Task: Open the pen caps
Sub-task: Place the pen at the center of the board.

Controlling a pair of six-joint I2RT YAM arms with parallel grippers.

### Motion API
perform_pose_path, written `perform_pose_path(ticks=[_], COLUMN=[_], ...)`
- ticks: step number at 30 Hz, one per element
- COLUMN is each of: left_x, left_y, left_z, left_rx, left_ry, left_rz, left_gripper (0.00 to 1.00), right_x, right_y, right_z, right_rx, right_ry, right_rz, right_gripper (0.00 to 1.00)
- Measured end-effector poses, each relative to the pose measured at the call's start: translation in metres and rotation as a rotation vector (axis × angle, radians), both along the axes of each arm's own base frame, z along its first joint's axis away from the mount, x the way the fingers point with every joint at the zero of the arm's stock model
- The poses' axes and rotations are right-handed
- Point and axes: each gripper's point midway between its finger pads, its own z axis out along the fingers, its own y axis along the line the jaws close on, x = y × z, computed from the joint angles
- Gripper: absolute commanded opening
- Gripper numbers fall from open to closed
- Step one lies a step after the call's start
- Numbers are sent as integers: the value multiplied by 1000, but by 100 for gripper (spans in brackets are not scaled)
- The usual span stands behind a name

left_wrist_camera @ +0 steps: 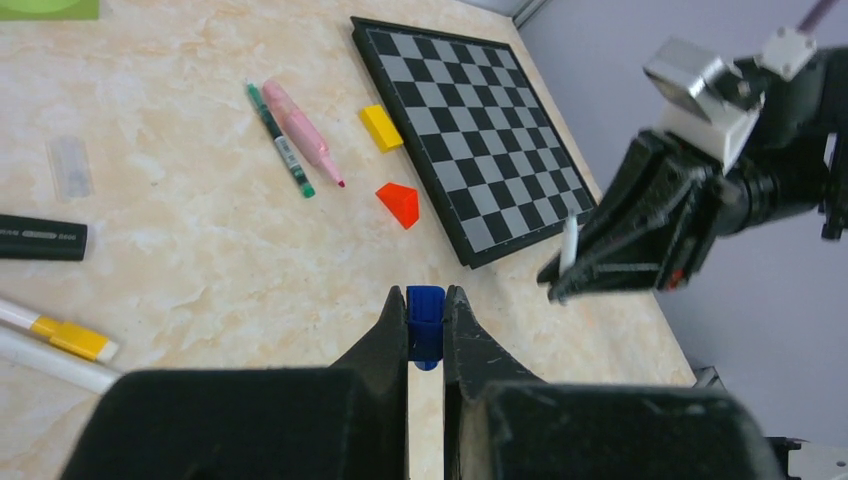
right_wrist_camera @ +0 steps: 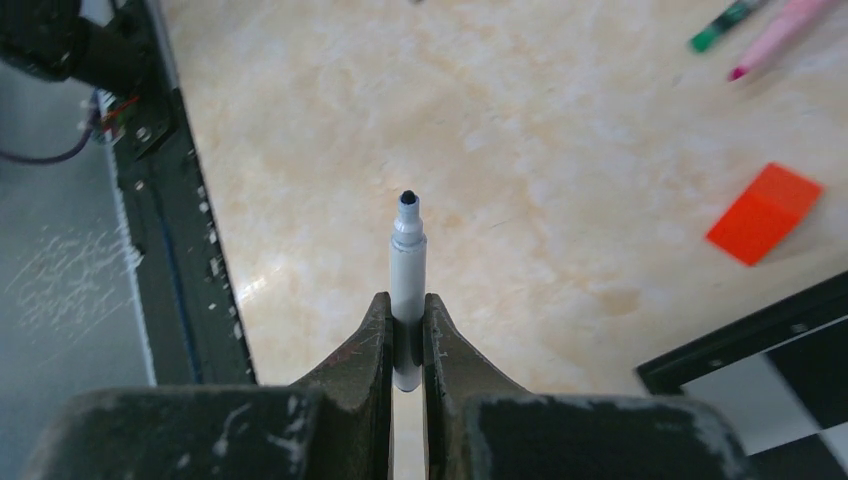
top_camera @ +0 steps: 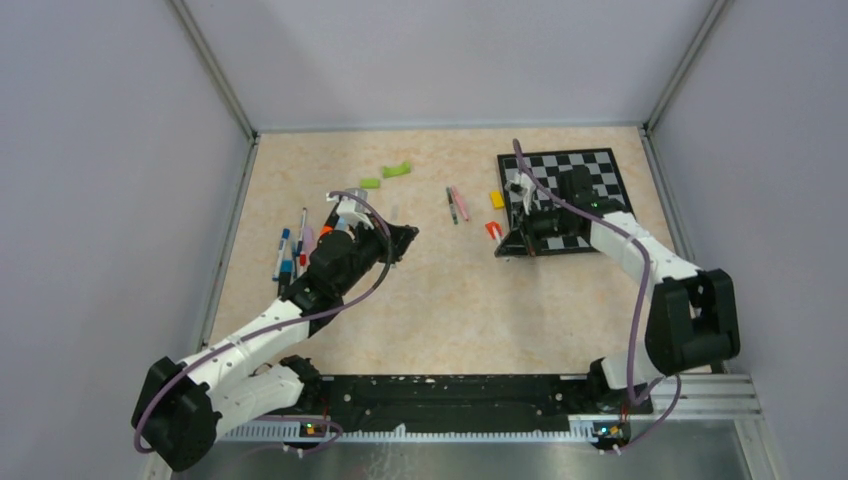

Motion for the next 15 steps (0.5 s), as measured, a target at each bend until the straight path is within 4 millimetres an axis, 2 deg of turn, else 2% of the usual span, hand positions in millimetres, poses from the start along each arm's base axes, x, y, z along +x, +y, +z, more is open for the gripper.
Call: perform_pose_path(ticks=[3, 11, 15], left_x=[1, 3, 8], left_y=[2, 11, 15], left_z=[-9, -24, -32], left_rx=[19, 76, 107], left_ry=[25, 55, 61], left_rz=[6, 33, 47], left_gripper=[0, 0, 0], right_x=[42, 155, 202], right_y=[2, 15, 24], right_z=[-4, -30, -42], right_rx=[-56, -207, -243], right_ry=[-13, -41, -55], right_rz=[-43, -193, -244], right_gripper=[2, 8, 11])
